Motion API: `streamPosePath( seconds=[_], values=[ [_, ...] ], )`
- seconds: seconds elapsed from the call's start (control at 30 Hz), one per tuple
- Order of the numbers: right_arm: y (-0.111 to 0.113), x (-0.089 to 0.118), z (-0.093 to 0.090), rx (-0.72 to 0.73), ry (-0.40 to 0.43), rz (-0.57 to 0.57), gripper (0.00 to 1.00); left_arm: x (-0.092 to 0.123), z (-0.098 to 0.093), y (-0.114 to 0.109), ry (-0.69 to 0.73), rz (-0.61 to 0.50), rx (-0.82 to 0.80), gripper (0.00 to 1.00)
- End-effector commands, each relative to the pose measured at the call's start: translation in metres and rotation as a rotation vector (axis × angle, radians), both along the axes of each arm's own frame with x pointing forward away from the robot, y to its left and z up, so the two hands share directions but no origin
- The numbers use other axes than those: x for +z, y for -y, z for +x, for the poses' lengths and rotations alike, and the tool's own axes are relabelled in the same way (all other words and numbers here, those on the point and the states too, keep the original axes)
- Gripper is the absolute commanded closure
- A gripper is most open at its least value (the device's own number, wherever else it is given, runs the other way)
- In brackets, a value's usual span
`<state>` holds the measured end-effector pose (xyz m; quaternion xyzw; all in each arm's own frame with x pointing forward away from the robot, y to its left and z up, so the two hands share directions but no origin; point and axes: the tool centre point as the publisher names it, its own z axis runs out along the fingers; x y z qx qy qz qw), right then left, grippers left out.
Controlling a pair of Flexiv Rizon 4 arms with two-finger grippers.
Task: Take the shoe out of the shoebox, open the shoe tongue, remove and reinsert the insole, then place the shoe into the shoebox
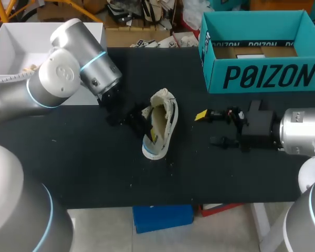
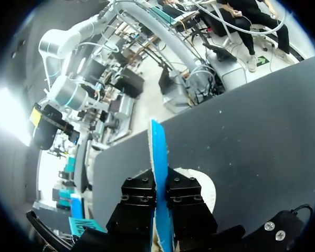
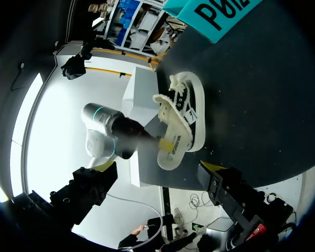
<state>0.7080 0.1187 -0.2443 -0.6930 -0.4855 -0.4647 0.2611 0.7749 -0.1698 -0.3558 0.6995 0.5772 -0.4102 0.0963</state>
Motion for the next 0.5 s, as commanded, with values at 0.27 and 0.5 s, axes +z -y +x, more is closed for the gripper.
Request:
streamPosePath(
  seconds=[0.27,0.5],
  values=[
    [-0.001,0.0,0.0,-0.001,-0.001,-0.001,0.0,-0.011,0.011,0.011,0.023,-0.04,0.033,1.0],
    [-0.001,0.0,0.0,-0.001,-0.001,-0.001,0.0,-0.014,0.022,0.015,0.041,-0.049,0.06,1.0]
  ],
)
